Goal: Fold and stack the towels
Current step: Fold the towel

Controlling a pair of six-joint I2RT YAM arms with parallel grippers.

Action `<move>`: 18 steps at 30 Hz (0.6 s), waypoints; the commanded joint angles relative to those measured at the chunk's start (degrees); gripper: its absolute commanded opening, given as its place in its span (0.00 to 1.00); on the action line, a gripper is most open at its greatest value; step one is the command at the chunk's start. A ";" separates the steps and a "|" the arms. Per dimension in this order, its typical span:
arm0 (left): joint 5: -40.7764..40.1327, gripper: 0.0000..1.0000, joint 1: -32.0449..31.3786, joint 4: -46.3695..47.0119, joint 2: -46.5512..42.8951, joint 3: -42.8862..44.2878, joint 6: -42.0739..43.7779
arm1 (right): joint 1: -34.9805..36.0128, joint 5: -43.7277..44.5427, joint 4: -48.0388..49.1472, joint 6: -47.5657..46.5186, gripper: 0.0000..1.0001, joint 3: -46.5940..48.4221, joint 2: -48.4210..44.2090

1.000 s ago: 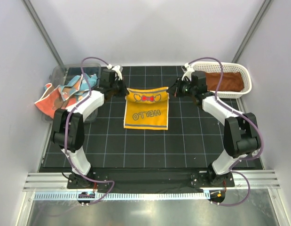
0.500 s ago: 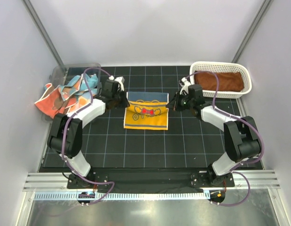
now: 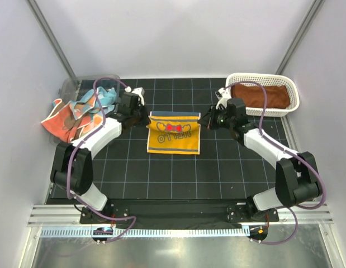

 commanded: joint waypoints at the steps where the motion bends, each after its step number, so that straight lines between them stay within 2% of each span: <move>1: -1.45 0.00 0.04 -1.28 -3.15 0.23 -0.39 | 1.57 1.62 -0.14 -0.01 0.01 -1.01 -3.31; 9: -2.69 0.00 -2.86 0.57 -1.48 -4.79 -1.88 | 4.21 2.76 6.79 2.02 0.01 -9.27 -1.47; 18: -4.79 0.00 -4.01 0.04 -2.09 -8.04 -4.34 | 4.30 3.47 5.40 0.44 0.01 -10.24 -1.46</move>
